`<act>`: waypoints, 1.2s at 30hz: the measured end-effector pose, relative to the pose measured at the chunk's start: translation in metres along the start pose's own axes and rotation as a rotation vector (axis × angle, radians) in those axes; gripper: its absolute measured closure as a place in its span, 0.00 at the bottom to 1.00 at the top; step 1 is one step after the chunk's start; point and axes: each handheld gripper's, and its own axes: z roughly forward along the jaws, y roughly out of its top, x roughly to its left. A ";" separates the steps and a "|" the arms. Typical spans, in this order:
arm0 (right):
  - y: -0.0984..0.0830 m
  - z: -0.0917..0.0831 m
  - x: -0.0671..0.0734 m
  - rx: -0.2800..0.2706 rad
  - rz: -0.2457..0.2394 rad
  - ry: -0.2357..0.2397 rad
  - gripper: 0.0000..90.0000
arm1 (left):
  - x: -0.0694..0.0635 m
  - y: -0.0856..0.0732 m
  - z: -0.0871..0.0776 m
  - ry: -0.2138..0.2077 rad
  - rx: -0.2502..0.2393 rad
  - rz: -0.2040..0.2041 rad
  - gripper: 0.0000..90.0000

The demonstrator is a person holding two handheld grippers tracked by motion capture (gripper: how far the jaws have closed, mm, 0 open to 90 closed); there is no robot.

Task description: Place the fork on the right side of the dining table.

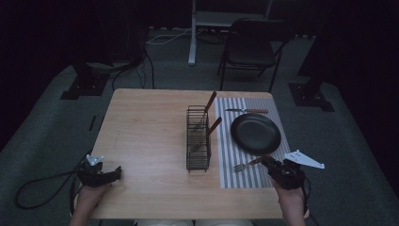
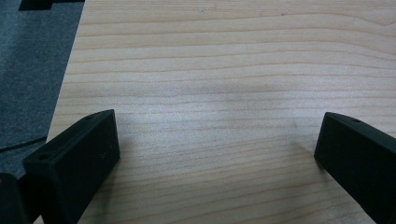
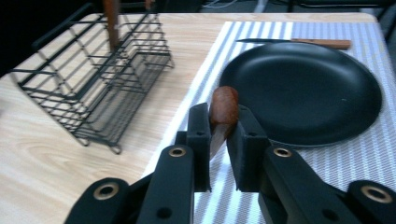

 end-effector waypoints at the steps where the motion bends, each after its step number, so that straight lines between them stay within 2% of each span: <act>1: 0.000 0.001 -0.002 0.002 0.003 -0.003 0.87 | 0.000 0.000 0.000 0.000 0.000 0.000 0.00; 8: -0.002 0.005 -0.013 0.019 0.000 -0.054 0.81 | 0.000 0.000 0.000 0.000 0.000 0.002 0.00; 13: -0.005 0.006 -0.023 0.026 0.024 -0.067 0.79 | 0.000 0.000 0.000 0.000 0.000 0.000 0.00; 22: -0.011 0.009 -0.039 0.058 0.022 -0.092 0.75 | 0.000 0.000 0.000 0.000 0.000 0.002 0.00; 24: -0.011 0.010 -0.041 0.064 0.026 -0.092 0.74 | 0.000 0.000 0.000 0.000 0.000 0.002 0.00; 28: -0.016 0.010 -0.054 0.070 0.055 -0.084 0.73 | 0.000 0.000 0.000 0.000 0.000 0.002 0.00; 36: -0.023 0.012 -0.070 0.070 0.083 -0.066 0.71 | 0.000 0.000 0.000 0.004 0.001 -0.001 0.00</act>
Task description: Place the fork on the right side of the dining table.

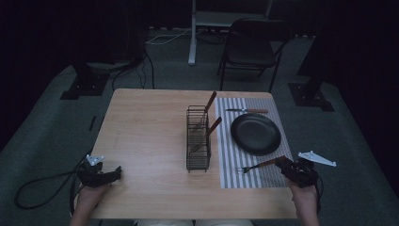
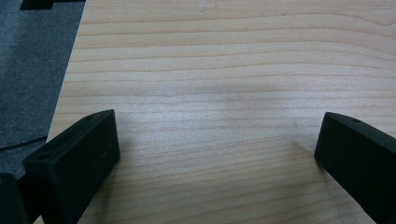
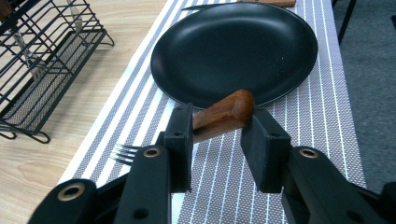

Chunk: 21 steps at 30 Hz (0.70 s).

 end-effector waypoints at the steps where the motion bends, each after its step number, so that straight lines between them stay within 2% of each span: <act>1: -0.001 0.001 -0.002 -0.002 0.007 0.006 0.71 | 0.000 0.000 0.000 0.000 0.000 0.000 0.00; 4: -0.003 0.004 -0.008 0.002 0.024 0.018 0.71 | 0.000 0.000 0.000 0.000 0.000 0.000 0.00; 17: -0.013 0.018 -0.021 0.063 0.029 -0.011 0.65 | 0.000 0.000 0.000 0.000 0.000 0.000 0.00; 21: -0.015 0.027 -0.031 0.094 0.036 -0.006 0.64 | 0.000 0.000 0.000 0.000 0.000 0.000 0.00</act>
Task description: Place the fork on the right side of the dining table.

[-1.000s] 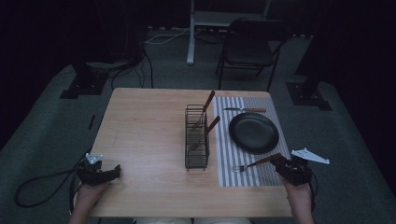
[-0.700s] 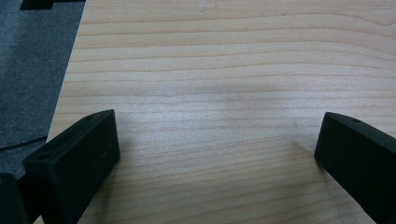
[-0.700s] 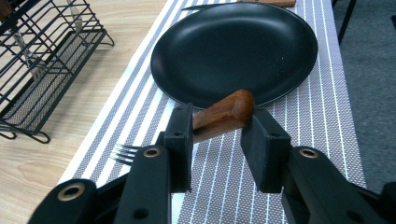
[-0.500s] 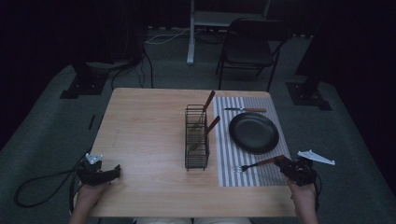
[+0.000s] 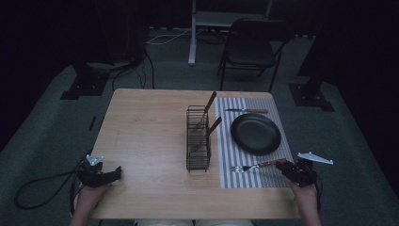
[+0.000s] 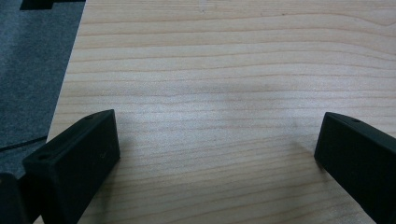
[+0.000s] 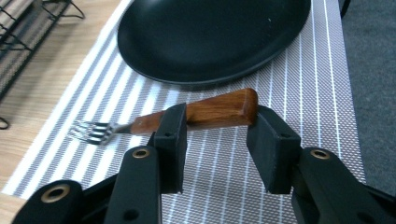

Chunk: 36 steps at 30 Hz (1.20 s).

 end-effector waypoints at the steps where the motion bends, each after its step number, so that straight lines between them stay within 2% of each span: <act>1: 0.000 0.003 -0.002 0.008 0.001 0.001 0.64 | 0.000 0.000 0.000 0.000 0.000 0.000 0.00; 3: -0.001 0.005 -0.004 0.018 0.003 0.004 0.63 | 0.000 0.000 0.000 0.000 0.000 0.000 0.00; 4: -0.003 0.009 -0.008 0.033 0.005 -0.015 0.63 | 0.000 0.000 0.000 0.000 0.000 0.000 0.00; 16: -0.016 0.024 -0.016 0.072 0.020 -0.054 0.60 | 0.000 0.000 0.000 0.000 0.000 0.000 0.00; 22: -0.018 0.025 -0.014 0.073 0.014 -0.069 0.57 | 0.000 0.000 0.000 0.000 0.000 0.000 0.00; 32: -0.028 0.026 -0.006 0.077 0.008 -0.062 0.48 | 0.000 0.000 0.000 0.000 0.000 -0.002 0.00; 33: -0.032 0.025 -0.001 0.075 -0.007 -0.067 0.44 | 0.000 0.000 0.000 0.000 0.000 -0.003 0.00; 36: -0.036 0.024 0.003 0.067 -0.009 -0.079 0.39 | 0.000 0.000 0.000 0.000 0.000 -0.002 0.00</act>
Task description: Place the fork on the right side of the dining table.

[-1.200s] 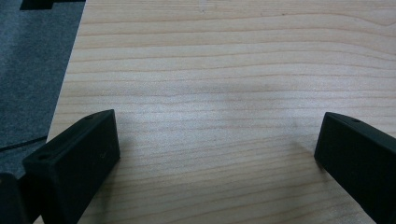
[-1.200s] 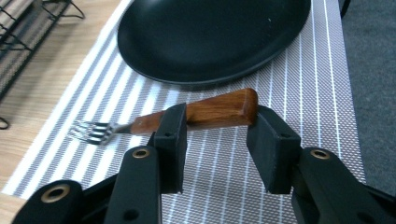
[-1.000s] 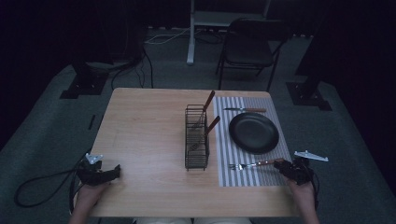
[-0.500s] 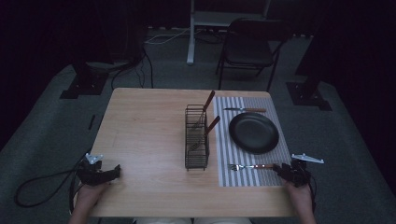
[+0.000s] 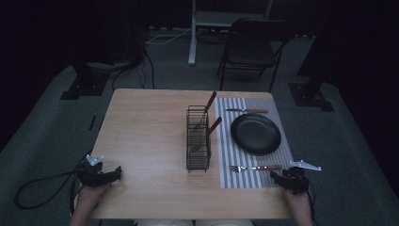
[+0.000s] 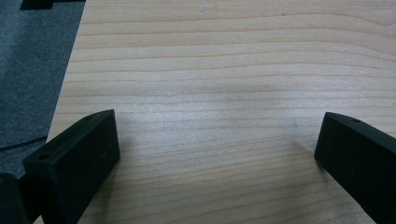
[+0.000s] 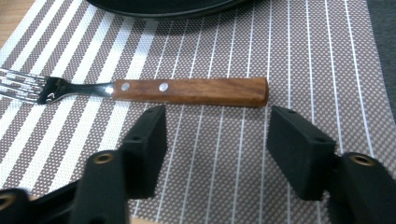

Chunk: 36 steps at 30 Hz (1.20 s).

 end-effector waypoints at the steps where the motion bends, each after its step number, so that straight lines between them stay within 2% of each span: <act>1: -0.002 -0.001 0.002 -0.009 0.001 -0.008 0.36 | 0.000 0.000 0.000 0.000 0.000 0.000 0.00; 2: -0.002 -0.001 0.002 -0.009 0.001 -0.008 0.36 | 0.000 0.000 0.000 0.000 0.000 0.000 0.00; 3: -0.007 -0.004 0.006 -0.025 0.003 -0.010 0.22 | 0.000 0.000 0.000 0.000 0.000 0.000 0.00; 4: -0.009 -0.004 0.007 -0.029 0.000 -0.001 0.18 | 0.000 0.000 0.000 0.000 0.000 0.000 0.00; 6: -0.011 -0.006 0.008 -0.030 -0.002 -0.007 0.18 | 0.000 0.000 0.000 0.000 0.000 0.000 0.00; 7: -0.012 -0.007 0.009 -0.031 -0.006 -0.030 0.18 | 0.000 0.000 0.000 0.000 0.000 0.000 0.00; 9: -0.014 -0.008 0.010 -0.037 -0.003 -0.032 0.18 | 0.000 0.000 0.000 0.000 0.000 0.000 0.00; 10: -0.019 -0.012 0.011 -0.067 0.014 -0.055 0.14 | 0.000 0.000 0.000 0.000 0.000 0.000 0.00; 13: -0.023 -0.012 0.011 -0.069 0.023 -0.053 0.14 | 0.000 0.000 0.000 0.000 0.000 0.000 0.00; 14: -0.025 -0.008 0.013 -0.049 0.003 -0.059 0.14 | 0.000 0.000 0.000 0.000 0.000 0.000 0.00; 16: -0.025 -0.004 0.014 -0.049 -0.013 -0.081 0.14 | 0.000 0.000 0.000 -0.001 -0.001 0.000 0.00; 22: -0.025 -0.001 0.019 -0.053 -0.015 -0.084 0.14 | 0.000 0.000 0.000 -0.001 0.000 0.000 0.00; 26: -0.028 0.004 0.028 -0.060 -0.050 -0.173 0.15 | 0.000 0.000 0.000 -0.001 -0.001 0.000 0.00; 36: -0.028 0.005 0.029 -0.065 -0.033 -0.182 0.14 | -0.001 0.000 0.000 0.010 -0.001 -0.012 0.00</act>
